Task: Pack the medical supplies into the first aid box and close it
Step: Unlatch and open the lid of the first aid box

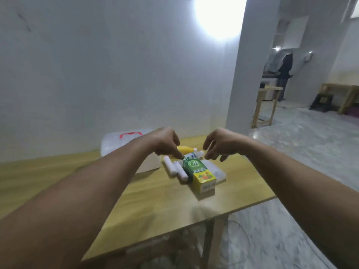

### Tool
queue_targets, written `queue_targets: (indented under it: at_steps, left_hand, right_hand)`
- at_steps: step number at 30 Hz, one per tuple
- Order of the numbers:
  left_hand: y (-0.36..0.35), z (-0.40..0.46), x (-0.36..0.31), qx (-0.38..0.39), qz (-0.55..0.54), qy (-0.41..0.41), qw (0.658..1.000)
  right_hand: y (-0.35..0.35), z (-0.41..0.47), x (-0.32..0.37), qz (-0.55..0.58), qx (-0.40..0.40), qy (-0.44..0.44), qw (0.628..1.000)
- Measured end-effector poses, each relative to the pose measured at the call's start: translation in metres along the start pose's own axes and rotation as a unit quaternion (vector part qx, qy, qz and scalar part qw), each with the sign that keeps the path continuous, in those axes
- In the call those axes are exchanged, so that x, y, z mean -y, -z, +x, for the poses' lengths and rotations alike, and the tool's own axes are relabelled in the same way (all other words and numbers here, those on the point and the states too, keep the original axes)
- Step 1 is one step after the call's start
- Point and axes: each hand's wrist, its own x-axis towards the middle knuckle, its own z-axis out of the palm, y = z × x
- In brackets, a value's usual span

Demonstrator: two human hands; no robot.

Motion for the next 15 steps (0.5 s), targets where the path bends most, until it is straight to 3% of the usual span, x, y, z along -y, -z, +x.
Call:
queue_targets:
  at_steps: [6,15]
  left_hand:
    - [0.023,-0.023,0.090,-0.143,0.069,0.085,0.984]
    - [0.016,-0.016,0.171,-0.162,0.121,0.101,0.974]
  right_hand:
    - [-0.059,0.043,0.060,-0.052,-0.066,0.124,0.989]
    - [-0.123,0.091,0.092,-0.237,-0.163,0.279,0.916]
